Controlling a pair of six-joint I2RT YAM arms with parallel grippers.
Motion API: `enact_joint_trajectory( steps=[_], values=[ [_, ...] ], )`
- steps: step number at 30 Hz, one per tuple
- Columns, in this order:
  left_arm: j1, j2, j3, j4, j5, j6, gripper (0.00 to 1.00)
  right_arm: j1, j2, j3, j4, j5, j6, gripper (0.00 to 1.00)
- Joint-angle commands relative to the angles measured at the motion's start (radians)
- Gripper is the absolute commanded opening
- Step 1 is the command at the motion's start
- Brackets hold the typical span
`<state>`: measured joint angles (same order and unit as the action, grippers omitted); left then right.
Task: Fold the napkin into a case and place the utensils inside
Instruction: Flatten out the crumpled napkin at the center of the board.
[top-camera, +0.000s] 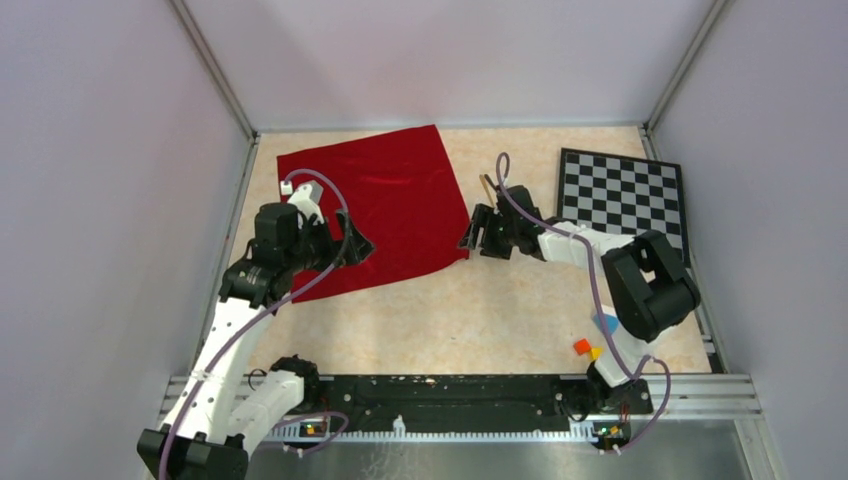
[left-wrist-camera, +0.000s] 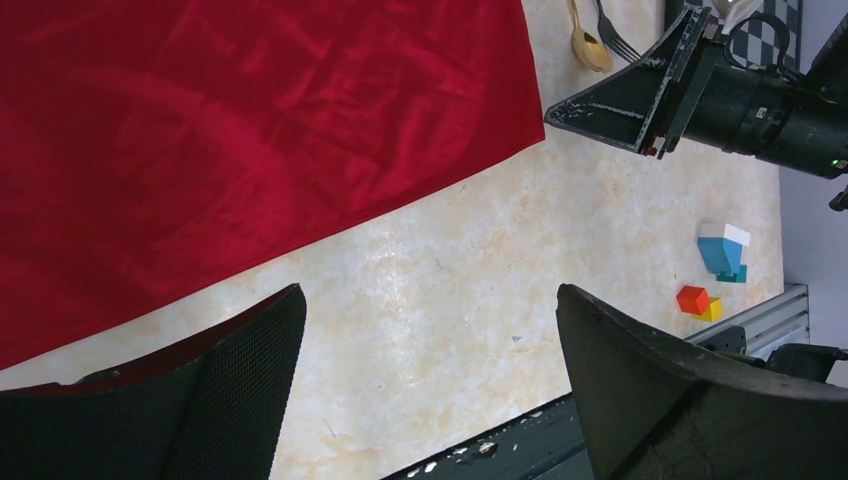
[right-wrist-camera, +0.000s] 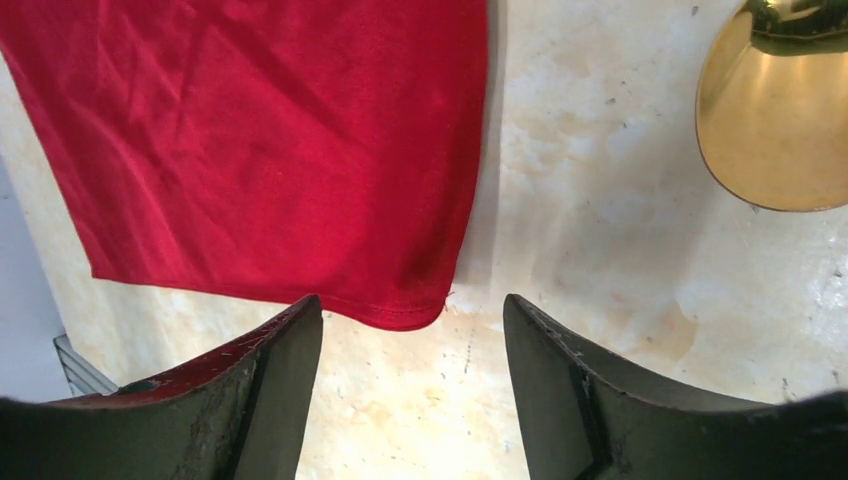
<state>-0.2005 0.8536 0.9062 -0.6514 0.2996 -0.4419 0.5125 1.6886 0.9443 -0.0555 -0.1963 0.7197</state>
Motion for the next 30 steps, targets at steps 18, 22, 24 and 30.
enact_joint_trajectory(
  steps=[18,22,24,30],
  values=[
    [-0.002,-0.017,0.052,0.009,-0.005,0.038,0.99,0.006,-0.038,0.077,0.497,-0.32,0.166,0.63],
    [-0.002,-0.018,0.053,0.012,-0.001,0.037,0.99,-0.007,-0.107,0.077,0.21,-0.137,0.047,0.64],
    [-0.002,-0.017,0.053,0.012,0.005,0.038,0.99,-0.026,-0.12,0.073,0.073,-0.048,0.013,0.64],
    [-0.002,-0.007,0.045,0.017,-0.01,0.051,0.99,-0.05,-0.059,0.071,0.001,-0.06,-0.05,0.64]
  ],
)
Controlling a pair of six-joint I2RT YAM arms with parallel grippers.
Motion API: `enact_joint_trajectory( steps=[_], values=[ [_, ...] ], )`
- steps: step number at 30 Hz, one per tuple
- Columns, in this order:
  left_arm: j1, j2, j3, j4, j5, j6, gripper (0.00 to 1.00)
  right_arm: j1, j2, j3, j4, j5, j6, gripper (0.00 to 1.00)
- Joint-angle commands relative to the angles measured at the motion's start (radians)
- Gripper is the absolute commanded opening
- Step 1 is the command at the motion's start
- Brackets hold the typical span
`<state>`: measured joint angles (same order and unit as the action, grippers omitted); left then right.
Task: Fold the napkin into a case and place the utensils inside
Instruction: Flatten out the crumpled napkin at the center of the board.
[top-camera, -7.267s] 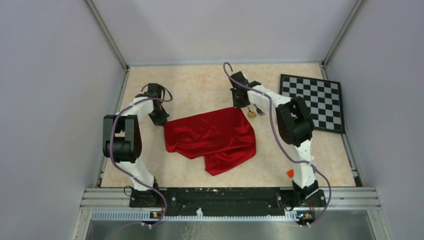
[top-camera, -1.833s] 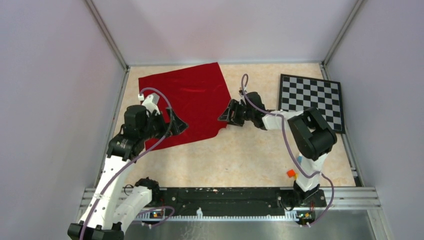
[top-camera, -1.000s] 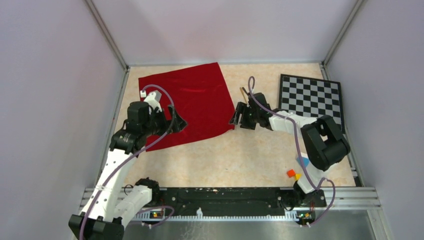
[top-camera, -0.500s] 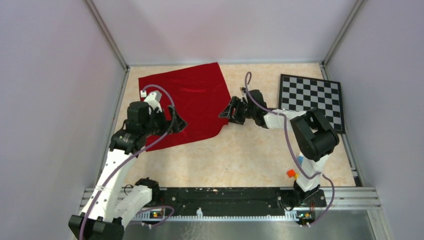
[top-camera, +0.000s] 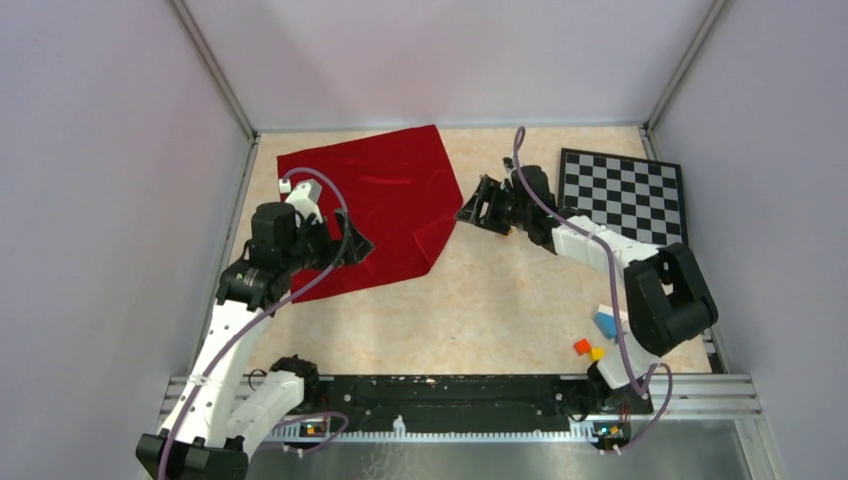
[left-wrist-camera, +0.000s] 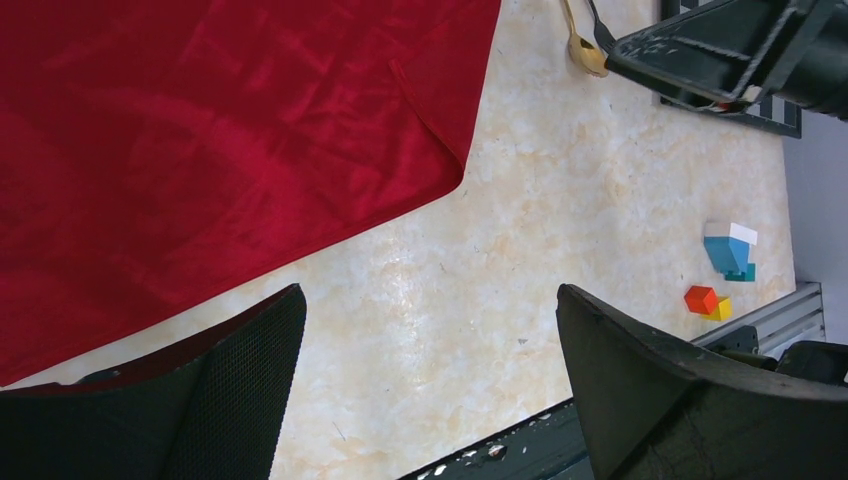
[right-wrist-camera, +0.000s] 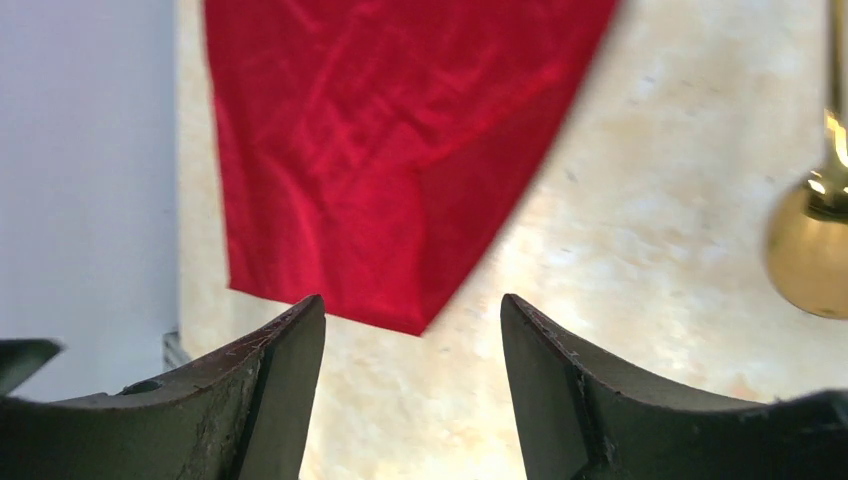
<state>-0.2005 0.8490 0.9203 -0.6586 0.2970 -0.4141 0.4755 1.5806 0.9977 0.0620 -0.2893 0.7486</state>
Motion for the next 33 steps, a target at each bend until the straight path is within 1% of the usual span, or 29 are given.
enact_joint_trajectory(
  steps=[1,3,5,6,7,9,11,12,14,16,18,20,24,28,33],
  values=[
    [-0.002,0.002,0.028,0.028,-0.002,0.022,0.99,-0.009,0.091,0.042,-0.124,0.012,-0.087,0.64],
    [-0.002,0.009,0.012,0.043,0.006,0.016,0.99,0.022,0.145,0.113,-0.16,0.028,-0.109,0.63],
    [-0.002,0.018,-0.009,0.066,0.012,0.007,0.99,0.085,0.188,0.196,-0.197,0.107,-0.114,0.62],
    [-0.002,0.026,-0.016,0.072,0.015,0.003,0.99,0.105,0.214,0.226,-0.238,0.181,-0.103,0.61],
    [-0.002,0.033,-0.022,0.075,0.019,-0.002,0.99,0.142,0.249,0.291,-0.303,0.283,-0.086,0.6],
    [-0.002,0.037,-0.024,0.076,0.023,-0.01,0.99,0.234,0.334,0.467,-0.465,0.467,-0.106,0.61],
    [-0.002,0.034,-0.027,0.078,0.017,-0.011,0.99,0.286,0.423,0.6,-0.56,0.599,-0.118,0.61],
    [-0.002,0.03,-0.028,0.075,0.004,-0.011,0.99,0.304,0.459,0.642,-0.577,0.625,-0.129,0.61],
    [-0.002,0.02,-0.028,0.052,-0.057,-0.028,0.99,0.329,0.516,0.713,-0.607,0.662,-0.137,0.61],
    [-0.001,0.0,-0.022,0.009,-0.148,-0.064,0.99,0.343,0.572,0.775,-0.62,0.665,-0.151,0.59],
    [-0.001,-0.052,-0.037,0.007,-0.199,-0.086,0.99,0.361,0.623,0.84,-0.638,0.688,-0.174,0.56],
    [0.0,-0.097,-0.065,0.041,-0.198,-0.098,0.99,0.387,0.684,0.929,-0.689,0.744,-0.207,0.55],
    [0.0,-0.123,-0.079,0.038,-0.19,-0.109,0.99,0.404,0.793,1.089,-0.793,0.779,-0.238,0.56],
    [0.0,-0.129,-0.093,0.042,-0.178,-0.107,0.99,0.409,0.813,1.099,-0.797,0.828,-0.247,0.56],
    [0.0,-0.13,-0.106,0.052,-0.175,-0.108,0.99,0.408,0.823,1.092,-0.806,0.828,-0.242,0.55]
  ],
)
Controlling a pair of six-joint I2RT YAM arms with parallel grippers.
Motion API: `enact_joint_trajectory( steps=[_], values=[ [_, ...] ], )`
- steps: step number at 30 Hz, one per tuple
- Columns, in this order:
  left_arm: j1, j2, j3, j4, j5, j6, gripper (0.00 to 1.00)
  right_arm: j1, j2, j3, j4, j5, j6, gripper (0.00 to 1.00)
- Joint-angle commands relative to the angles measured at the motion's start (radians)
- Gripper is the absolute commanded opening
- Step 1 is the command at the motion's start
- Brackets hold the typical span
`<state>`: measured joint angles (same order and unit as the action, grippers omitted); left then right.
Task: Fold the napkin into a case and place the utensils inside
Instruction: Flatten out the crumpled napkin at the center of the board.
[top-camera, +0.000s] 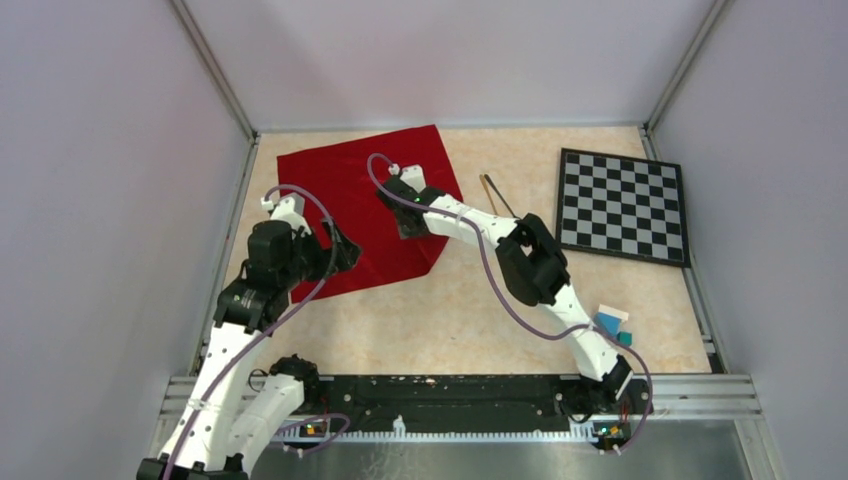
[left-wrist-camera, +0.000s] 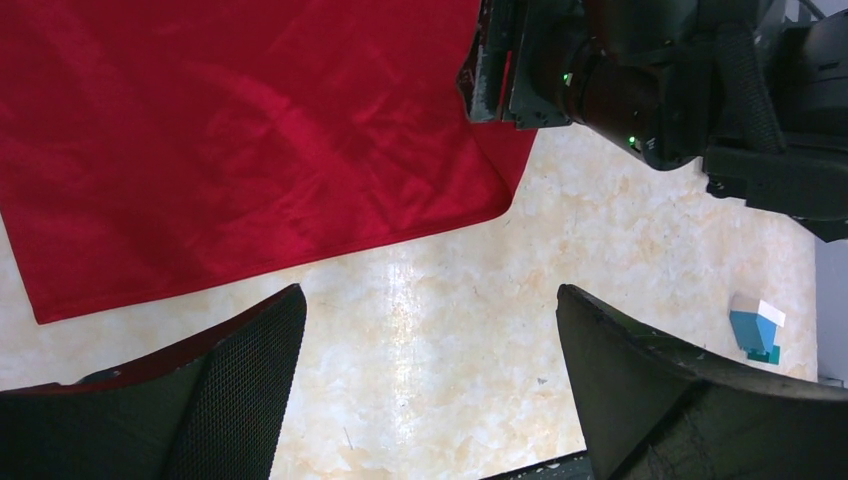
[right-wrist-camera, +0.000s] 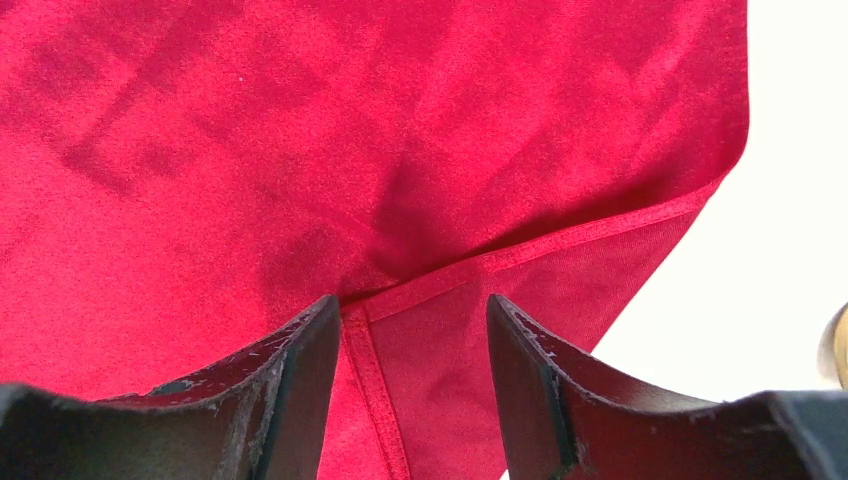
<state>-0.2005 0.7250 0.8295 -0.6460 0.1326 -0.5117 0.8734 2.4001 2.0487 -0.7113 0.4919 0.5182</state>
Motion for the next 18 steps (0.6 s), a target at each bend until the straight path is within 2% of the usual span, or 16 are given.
enact_joint_trajectory(
  steps=[1,6,11,14,18],
  values=[
    [0.0,-0.003,-0.015,0.041,-0.013,-0.008,0.99,0.012,0.001,0.033,-0.035,0.047,-0.008,0.55],
    [0.0,0.005,-0.019,0.053,-0.028,-0.006,0.99,0.011,-0.047,-0.044,-0.039,0.068,0.013,0.55],
    [-0.001,0.04,-0.025,0.072,-0.04,-0.005,0.99,-0.006,-0.176,-0.205,-0.021,0.109,0.045,0.55],
    [0.0,0.064,-0.031,0.091,-0.04,-0.005,0.99,-0.037,-0.294,-0.386,-0.004,0.127,0.076,0.55],
    [0.0,0.096,-0.05,0.127,-0.02,-0.008,0.99,-0.069,-0.532,-0.662,0.076,0.104,0.093,0.56]
  ],
)
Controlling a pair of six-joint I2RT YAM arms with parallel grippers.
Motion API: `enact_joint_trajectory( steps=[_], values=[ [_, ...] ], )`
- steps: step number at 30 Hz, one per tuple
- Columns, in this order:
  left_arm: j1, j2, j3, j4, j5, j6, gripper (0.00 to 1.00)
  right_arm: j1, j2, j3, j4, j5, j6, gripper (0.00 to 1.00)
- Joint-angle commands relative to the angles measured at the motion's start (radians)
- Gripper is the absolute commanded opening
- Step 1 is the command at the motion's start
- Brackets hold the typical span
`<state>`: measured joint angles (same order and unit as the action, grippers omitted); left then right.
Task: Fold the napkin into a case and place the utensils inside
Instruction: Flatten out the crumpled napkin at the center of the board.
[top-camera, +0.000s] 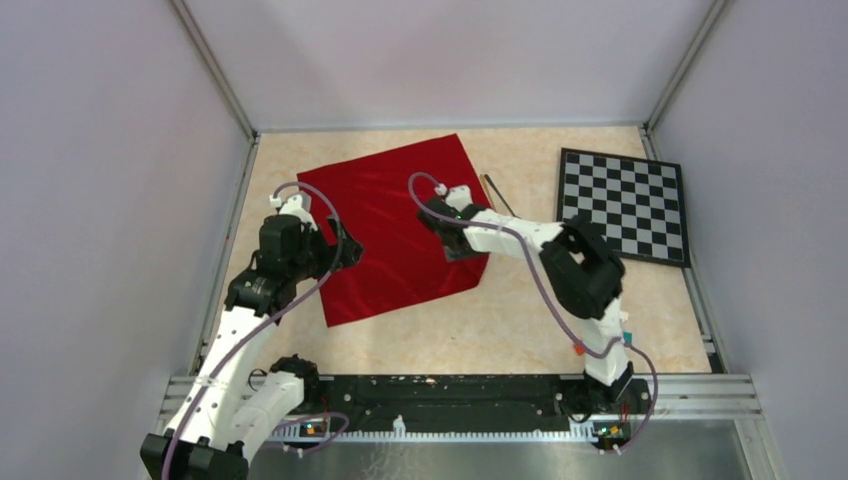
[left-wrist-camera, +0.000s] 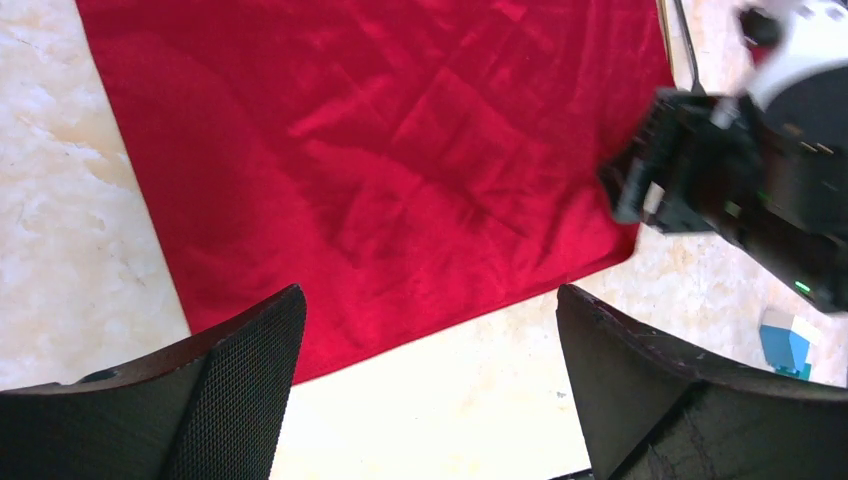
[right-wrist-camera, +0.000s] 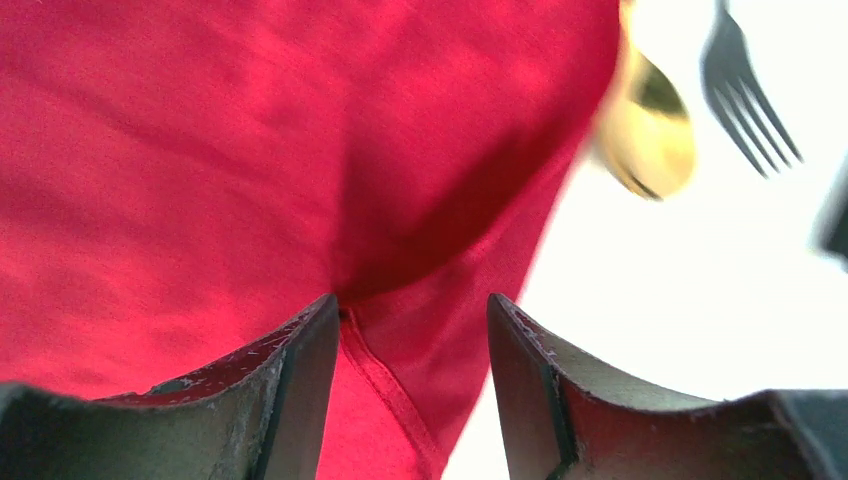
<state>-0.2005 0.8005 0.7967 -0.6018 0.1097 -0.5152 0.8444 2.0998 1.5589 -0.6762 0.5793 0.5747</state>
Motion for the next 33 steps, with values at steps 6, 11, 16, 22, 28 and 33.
enact_joint_trajectory(
  steps=[6,11,16,22,28,33],
  values=[
    [0.001,0.187,-0.046,0.171,0.172,-0.014,0.99,-0.101,-0.466,-0.444,0.071,-0.021,0.067,0.57],
    [0.001,0.351,-0.042,0.278,0.209,-0.045,0.99,-0.13,-0.547,-0.513,0.216,-0.139,-0.035,0.57],
    [0.003,0.578,0.049,0.262,0.16,-0.053,0.99,-0.122,-0.485,-0.461,0.382,-0.253,-0.109,0.61],
    [0.062,0.692,0.007,0.259,0.078,-0.094,0.99,-0.035,-0.25,-0.246,0.267,-0.125,-0.147,0.73],
    [0.108,0.676,-0.082,0.277,0.046,-0.122,0.99,-0.003,-0.164,-0.202,0.249,-0.094,-0.142,0.75],
    [0.124,0.675,-0.114,0.269,0.027,-0.138,0.99,0.003,-0.136,-0.2,0.23,-0.085,-0.135,0.75]
  ],
)
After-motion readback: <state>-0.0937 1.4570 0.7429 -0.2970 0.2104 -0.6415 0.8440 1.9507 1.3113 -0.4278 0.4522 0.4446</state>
